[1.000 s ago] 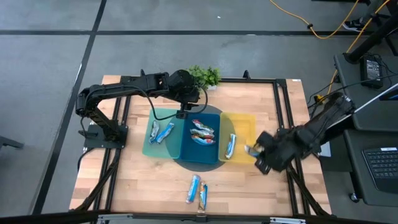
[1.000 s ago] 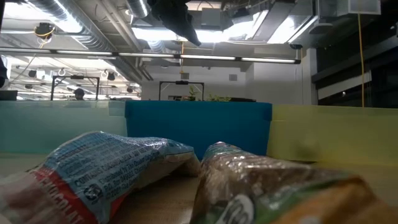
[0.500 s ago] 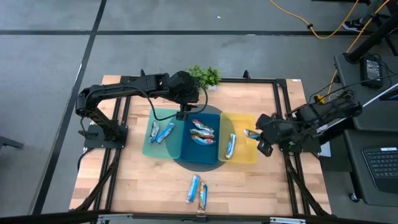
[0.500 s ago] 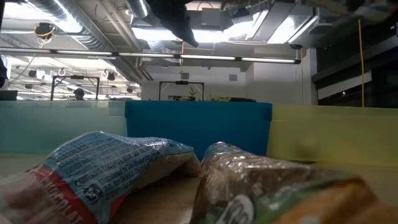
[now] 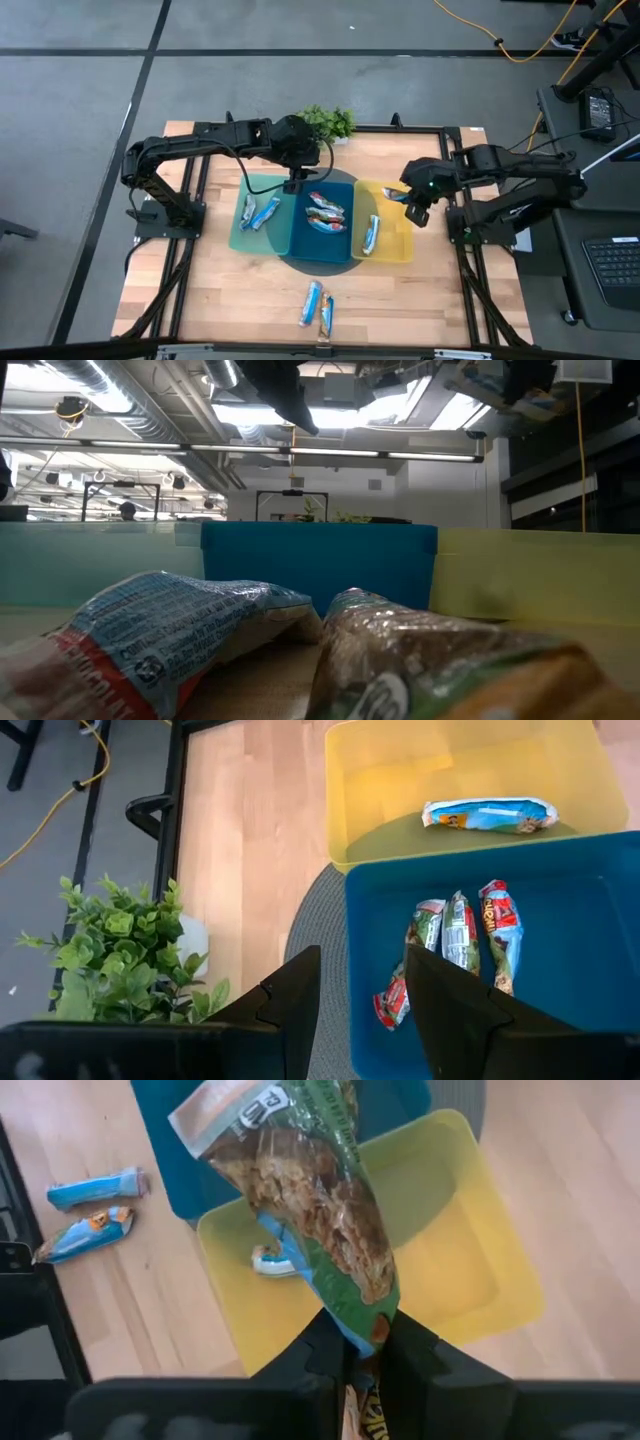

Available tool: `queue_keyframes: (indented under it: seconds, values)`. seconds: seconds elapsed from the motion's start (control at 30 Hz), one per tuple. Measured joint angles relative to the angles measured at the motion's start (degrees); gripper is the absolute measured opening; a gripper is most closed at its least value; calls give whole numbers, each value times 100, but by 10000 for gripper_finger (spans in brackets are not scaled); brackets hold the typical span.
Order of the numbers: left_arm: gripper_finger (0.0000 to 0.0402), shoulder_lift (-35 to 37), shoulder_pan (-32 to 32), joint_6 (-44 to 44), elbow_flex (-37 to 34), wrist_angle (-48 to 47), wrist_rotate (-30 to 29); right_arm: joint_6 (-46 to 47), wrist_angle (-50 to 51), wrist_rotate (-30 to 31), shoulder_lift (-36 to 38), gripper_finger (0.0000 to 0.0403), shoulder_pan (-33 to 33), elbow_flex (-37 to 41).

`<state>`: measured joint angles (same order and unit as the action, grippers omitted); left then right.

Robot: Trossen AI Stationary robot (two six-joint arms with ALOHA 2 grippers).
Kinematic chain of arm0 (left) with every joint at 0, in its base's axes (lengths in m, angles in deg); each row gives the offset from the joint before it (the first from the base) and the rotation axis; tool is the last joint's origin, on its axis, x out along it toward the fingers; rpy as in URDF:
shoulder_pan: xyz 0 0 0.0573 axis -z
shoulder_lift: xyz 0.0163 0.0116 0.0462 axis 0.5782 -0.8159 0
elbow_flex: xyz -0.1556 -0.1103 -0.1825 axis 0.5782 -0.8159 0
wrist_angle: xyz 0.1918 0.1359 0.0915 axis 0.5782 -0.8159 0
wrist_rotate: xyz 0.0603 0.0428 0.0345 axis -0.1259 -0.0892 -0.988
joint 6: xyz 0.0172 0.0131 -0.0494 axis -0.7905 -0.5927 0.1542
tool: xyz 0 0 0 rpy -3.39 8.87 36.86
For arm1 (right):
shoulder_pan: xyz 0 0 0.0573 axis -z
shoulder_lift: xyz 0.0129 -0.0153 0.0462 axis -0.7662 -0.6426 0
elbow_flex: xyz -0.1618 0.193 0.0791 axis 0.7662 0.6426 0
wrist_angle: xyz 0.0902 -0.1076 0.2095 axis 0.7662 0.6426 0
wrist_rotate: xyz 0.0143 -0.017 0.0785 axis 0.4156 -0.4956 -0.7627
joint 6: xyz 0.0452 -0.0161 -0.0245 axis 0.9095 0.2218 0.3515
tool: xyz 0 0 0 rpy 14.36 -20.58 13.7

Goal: Pick and place Granola Bars by type
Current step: Put the yellow granola bar into the yellow bin

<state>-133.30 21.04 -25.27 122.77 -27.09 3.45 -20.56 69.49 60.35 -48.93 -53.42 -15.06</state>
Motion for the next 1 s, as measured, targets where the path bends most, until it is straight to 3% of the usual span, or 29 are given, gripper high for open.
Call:
queue_keyframes:
  seconds: [0.33, 0.7, 1.0]
  values:
    - [139, 4, 0, 1, 0, -3, 0, -731, -243, 4, -573, 45, 519, 624]
    - [139, 6, 0, -7, 0, -2, -3, -1294, -2192, -457, -892, 45, 1016, 2142]
    - [139, 6, 0, -9, 0, 126, -90, -1618, -2525, -448, -1266, 45, 1467, 2284]
